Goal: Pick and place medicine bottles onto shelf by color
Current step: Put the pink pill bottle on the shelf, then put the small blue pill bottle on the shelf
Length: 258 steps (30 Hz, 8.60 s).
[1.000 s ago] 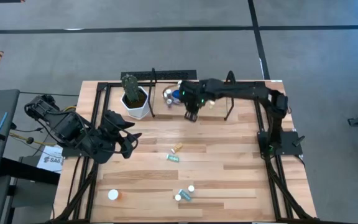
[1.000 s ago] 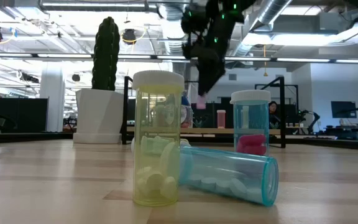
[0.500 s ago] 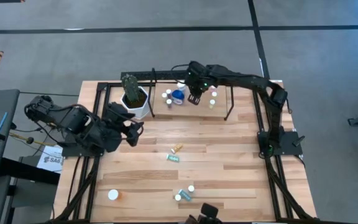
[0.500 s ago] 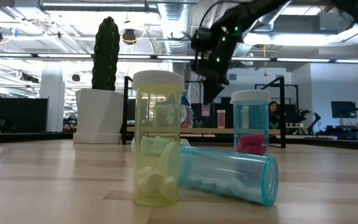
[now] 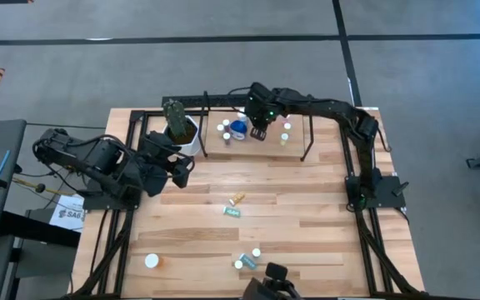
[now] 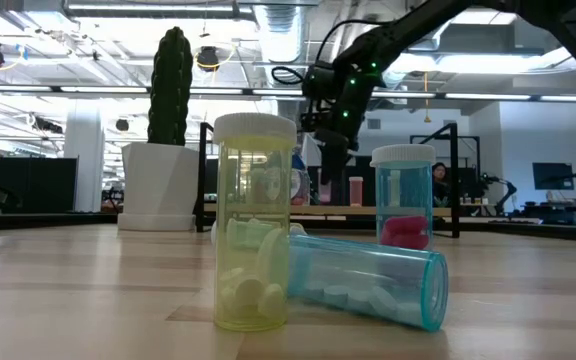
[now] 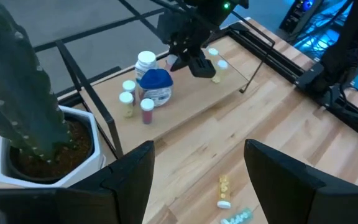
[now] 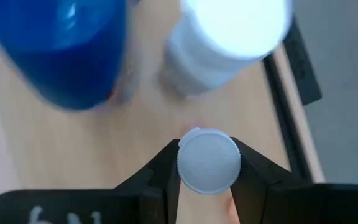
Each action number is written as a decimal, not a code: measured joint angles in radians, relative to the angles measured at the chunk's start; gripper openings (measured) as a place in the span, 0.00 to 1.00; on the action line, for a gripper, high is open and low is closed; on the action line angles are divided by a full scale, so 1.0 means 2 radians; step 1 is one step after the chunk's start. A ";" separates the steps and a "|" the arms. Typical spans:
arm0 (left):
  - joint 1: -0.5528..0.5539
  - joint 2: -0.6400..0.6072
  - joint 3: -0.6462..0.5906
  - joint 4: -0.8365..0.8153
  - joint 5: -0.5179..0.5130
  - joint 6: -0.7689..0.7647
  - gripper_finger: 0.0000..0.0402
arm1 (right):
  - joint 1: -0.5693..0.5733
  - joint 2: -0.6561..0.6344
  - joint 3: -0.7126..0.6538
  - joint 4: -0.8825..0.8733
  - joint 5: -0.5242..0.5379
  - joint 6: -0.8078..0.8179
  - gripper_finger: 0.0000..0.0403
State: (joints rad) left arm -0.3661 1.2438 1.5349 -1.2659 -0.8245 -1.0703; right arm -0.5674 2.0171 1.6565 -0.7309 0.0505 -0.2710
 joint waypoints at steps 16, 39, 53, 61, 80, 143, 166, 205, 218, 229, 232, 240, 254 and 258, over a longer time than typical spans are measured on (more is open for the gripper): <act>0.011 0.000 0.000 0.000 0.003 0.000 0.59 | -0.019 0.000 0.000 -0.009 -0.017 -0.009 0.32; 0.011 0.000 0.000 0.000 0.004 -0.006 0.59 | -0.024 0.000 0.000 0.006 -0.014 -0.004 0.32; 0.010 0.000 0.000 0.000 0.013 -0.005 0.59 | -0.029 0.000 0.000 0.034 -0.016 0.013 0.32; 0.010 0.000 0.000 0.000 0.017 0.000 0.59 | -0.029 0.000 0.000 0.007 -0.015 0.034 0.32; 0.010 0.000 0.000 0.000 0.027 0.005 0.59 | -0.011 0.023 0.001 0.015 -0.026 0.053 0.32; -0.036 0.027 -0.002 -0.006 0.099 0.002 0.59 | 0.282 -0.160 0.055 -0.266 -0.037 0.214 0.47; -0.105 0.026 -0.017 0.000 0.106 -0.025 0.59 | 0.522 -0.089 -0.181 0.252 -0.091 0.398 0.44; -0.119 0.026 -0.017 0.002 0.094 -0.131 0.59 | 0.534 -0.086 -0.182 0.193 -0.026 0.223 0.67; -0.119 0.026 -0.017 0.000 0.095 -0.116 0.59 | 0.528 -0.065 -0.181 0.212 -0.038 0.227 0.67; -0.119 0.026 -0.017 0.000 0.096 -0.112 0.59 | 0.524 -0.065 -0.187 0.201 -0.025 0.240 0.67; -0.119 0.026 -0.017 0.000 0.098 -0.112 0.59 | 0.524 -0.064 -0.187 0.201 -0.025 0.243 0.67; -0.119 0.026 -0.017 0.000 0.109 -0.109 0.59 | 0.528 -0.026 -0.184 0.208 -0.021 0.272 0.67; -0.119 0.026 -0.017 0.000 0.109 -0.107 0.59 | 0.528 -0.020 -0.185 0.197 -0.022 0.294 0.64; -0.119 0.026 -0.017 0.000 0.109 -0.107 0.59 | 0.528 -0.020 -0.185 0.197 -0.026 0.303 0.58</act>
State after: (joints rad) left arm -0.6033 1.2964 1.5013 -1.2663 -0.6075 -1.2834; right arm 0.4885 1.9770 1.2873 -0.3377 -0.0006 0.3356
